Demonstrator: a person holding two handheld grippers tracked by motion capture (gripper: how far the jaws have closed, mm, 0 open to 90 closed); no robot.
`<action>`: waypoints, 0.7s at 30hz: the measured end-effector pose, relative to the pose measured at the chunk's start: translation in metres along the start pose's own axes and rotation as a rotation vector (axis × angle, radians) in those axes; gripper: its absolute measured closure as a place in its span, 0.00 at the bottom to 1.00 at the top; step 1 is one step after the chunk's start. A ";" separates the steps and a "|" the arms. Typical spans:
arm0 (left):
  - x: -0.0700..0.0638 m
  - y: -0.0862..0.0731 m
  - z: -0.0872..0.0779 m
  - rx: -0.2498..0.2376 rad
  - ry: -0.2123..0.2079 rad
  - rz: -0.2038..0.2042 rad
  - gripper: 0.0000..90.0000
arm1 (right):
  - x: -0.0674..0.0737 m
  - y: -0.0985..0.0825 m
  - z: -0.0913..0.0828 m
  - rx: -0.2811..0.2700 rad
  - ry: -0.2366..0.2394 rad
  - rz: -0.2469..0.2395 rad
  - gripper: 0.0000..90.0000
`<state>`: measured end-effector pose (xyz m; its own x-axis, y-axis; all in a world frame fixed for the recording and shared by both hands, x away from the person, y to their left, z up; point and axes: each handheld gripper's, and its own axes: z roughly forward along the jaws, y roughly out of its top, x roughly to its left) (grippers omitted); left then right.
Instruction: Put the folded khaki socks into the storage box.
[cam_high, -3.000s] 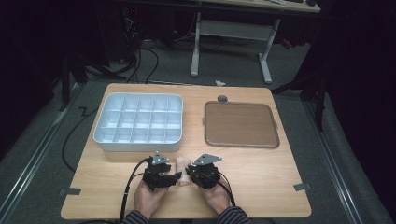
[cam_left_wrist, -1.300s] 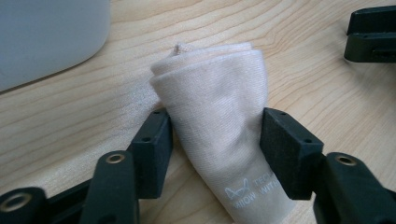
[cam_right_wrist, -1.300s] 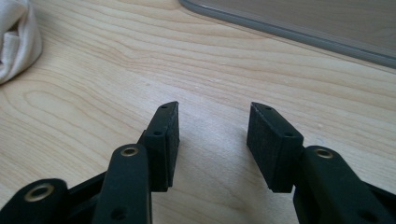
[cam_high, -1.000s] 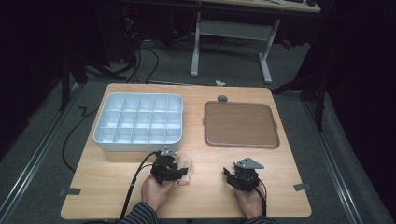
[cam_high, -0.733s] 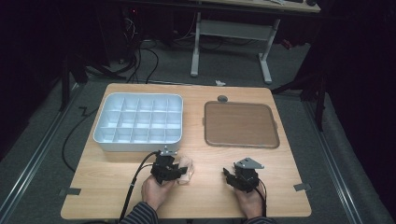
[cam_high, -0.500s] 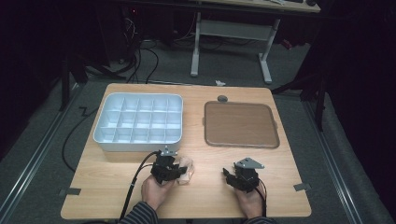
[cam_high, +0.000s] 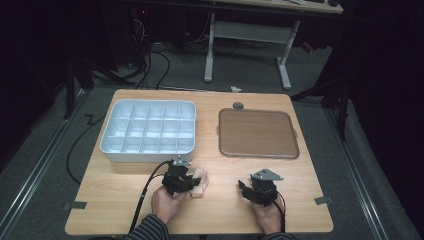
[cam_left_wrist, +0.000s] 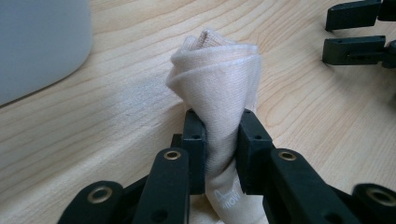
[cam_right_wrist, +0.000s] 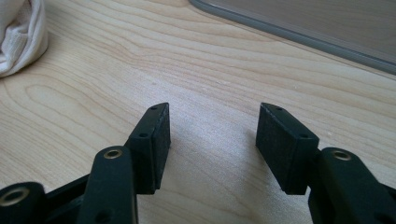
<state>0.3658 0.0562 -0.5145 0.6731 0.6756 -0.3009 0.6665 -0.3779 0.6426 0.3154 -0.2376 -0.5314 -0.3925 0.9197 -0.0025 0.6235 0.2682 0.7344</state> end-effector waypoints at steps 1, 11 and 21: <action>0.000 0.000 0.000 0.002 0.001 0.000 0.85 | 0.000 0.000 0.000 0.000 0.000 0.000 0.50; 0.000 0.001 -0.010 -0.008 -0.024 0.000 0.85 | 0.000 0.000 0.000 0.000 0.001 0.000 0.49; 0.003 0.001 -0.020 -0.015 -0.047 -0.011 0.85 | 0.000 0.000 0.000 0.000 0.006 0.001 0.48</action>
<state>0.3620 0.0702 -0.5004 0.6800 0.6492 -0.3408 0.6695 -0.3603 0.6495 0.3156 -0.2378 -0.5314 -0.3959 0.9183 0.0017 0.6241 0.2677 0.7341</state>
